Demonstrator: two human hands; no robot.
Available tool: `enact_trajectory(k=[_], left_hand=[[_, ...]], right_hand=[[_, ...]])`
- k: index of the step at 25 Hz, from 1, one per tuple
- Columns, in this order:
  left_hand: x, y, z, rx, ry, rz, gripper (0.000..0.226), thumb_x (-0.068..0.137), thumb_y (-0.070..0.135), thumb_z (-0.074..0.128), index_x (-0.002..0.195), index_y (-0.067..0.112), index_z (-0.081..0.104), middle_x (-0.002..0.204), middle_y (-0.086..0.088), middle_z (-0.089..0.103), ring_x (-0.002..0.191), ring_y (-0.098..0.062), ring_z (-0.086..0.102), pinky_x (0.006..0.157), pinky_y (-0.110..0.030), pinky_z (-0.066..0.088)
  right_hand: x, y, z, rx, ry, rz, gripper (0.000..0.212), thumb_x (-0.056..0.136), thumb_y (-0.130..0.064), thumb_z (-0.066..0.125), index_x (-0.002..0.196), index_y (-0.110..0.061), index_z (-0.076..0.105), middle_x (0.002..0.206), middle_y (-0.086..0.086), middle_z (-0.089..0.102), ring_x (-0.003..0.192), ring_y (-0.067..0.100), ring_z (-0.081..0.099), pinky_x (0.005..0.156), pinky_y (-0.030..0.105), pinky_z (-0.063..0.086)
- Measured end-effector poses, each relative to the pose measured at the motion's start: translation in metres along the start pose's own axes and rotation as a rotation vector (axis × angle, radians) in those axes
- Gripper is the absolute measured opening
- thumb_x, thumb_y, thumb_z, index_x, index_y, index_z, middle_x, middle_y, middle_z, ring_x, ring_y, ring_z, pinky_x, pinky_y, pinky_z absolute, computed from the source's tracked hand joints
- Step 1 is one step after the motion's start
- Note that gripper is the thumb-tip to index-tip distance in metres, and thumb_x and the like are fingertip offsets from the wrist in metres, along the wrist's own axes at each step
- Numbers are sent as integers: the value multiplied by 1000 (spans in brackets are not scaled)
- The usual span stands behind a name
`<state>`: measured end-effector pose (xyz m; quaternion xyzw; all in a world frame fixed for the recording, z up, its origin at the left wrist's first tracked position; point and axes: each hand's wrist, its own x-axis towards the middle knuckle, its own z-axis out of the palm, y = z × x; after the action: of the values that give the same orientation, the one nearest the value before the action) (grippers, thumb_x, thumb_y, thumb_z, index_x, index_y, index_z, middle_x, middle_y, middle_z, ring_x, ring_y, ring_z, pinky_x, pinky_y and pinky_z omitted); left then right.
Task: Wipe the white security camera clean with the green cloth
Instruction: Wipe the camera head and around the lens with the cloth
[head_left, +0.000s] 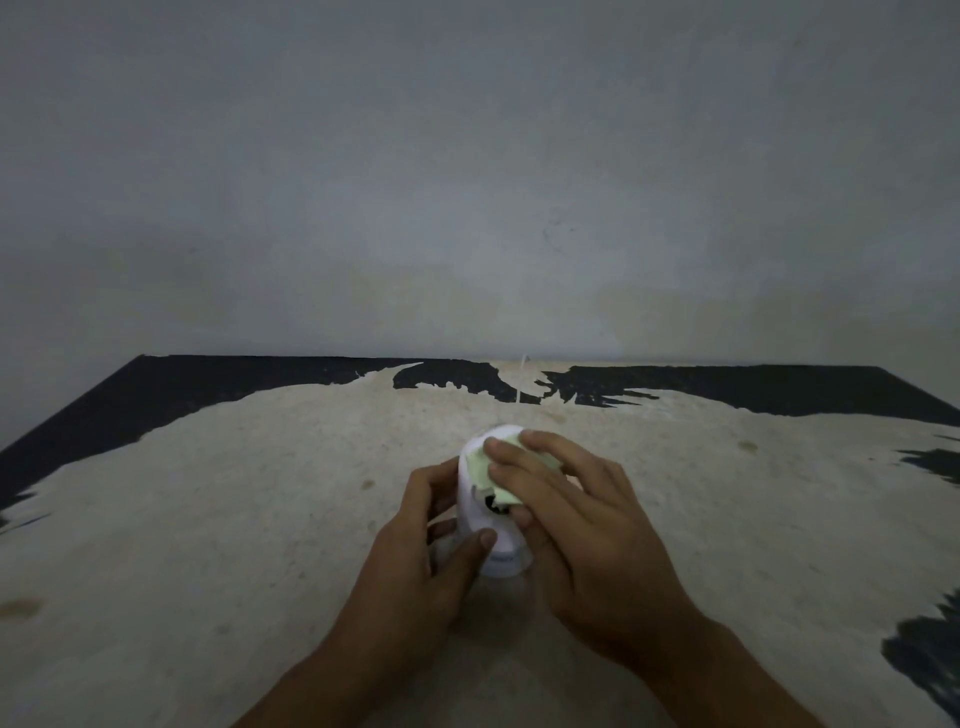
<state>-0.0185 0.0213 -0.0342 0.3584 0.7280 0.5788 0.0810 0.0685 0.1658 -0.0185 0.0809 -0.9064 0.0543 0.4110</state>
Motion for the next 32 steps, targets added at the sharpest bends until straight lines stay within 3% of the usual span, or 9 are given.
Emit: enact_trajectory(k=[3, 6, 9, 16, 20, 24, 32], left_hand=[[1, -3, 1, 17, 13, 9, 53, 77, 36, 63, 123, 40, 36, 114, 35, 47, 100, 29, 43, 73, 5, 39], [0, -3, 1, 29, 22, 28, 54, 79, 32, 65, 122, 41, 35, 115, 36, 46, 102, 28, 43, 74, 5, 39], [0, -5, 0, 17, 18, 32, 55, 76, 38, 63, 124, 39, 37, 120, 33, 48, 108, 21, 45, 79, 2, 41], [-1, -4, 0, 18, 6, 27, 58, 74, 40, 63, 126, 36, 37, 118, 32, 48, 110, 19, 45, 79, 2, 41], [-2, -1, 0, 10, 4, 9, 55, 78, 32, 65, 125, 36, 36, 113, 34, 47, 99, 29, 44, 71, 6, 38], [-3, 3, -1, -25, -5, 25, 51, 82, 14, 65, 125, 27, 40, 110, 29, 52, 95, 27, 49, 68, 5, 39], [-2, 0, -2, -36, -14, 20, 53, 80, 22, 65, 125, 30, 39, 115, 27, 52, 102, 23, 48, 74, 1, 43]], right_hand=[[-3, 6, 0, 77, 50, 154, 39, 98, -25, 41, 129, -7, 55, 136, 6, 55, 122, 18, 49, 101, 21, 42], [-7, 11, -2, 133, 74, 207, 36, 94, -23, 49, 124, -5, 59, 116, 11, 59, 103, 11, 54, 87, 10, 43], [-10, 19, -7, 150, 82, 139, 30, 89, -13, 60, 117, -2, 64, 103, 11, 60, 90, 12, 58, 76, 13, 49], [-6, 19, -10, 88, 55, 15, 27, 91, -13, 58, 114, -4, 67, 101, 12, 63, 86, 16, 59, 63, 24, 52], [-6, 1, -1, -84, 30, -53, 32, 96, -21, 50, 119, -4, 62, 100, 13, 63, 85, 16, 56, 72, 18, 51], [-4, -12, 7, -230, -58, -152, 36, 87, -21, 65, 120, -9, 62, 98, 11, 64, 87, 20, 54, 67, 32, 51], [-3, -3, 1, -232, -90, -153, 33, 88, -25, 57, 118, -13, 62, 105, 10, 58, 93, 20, 49, 71, 32, 48]])
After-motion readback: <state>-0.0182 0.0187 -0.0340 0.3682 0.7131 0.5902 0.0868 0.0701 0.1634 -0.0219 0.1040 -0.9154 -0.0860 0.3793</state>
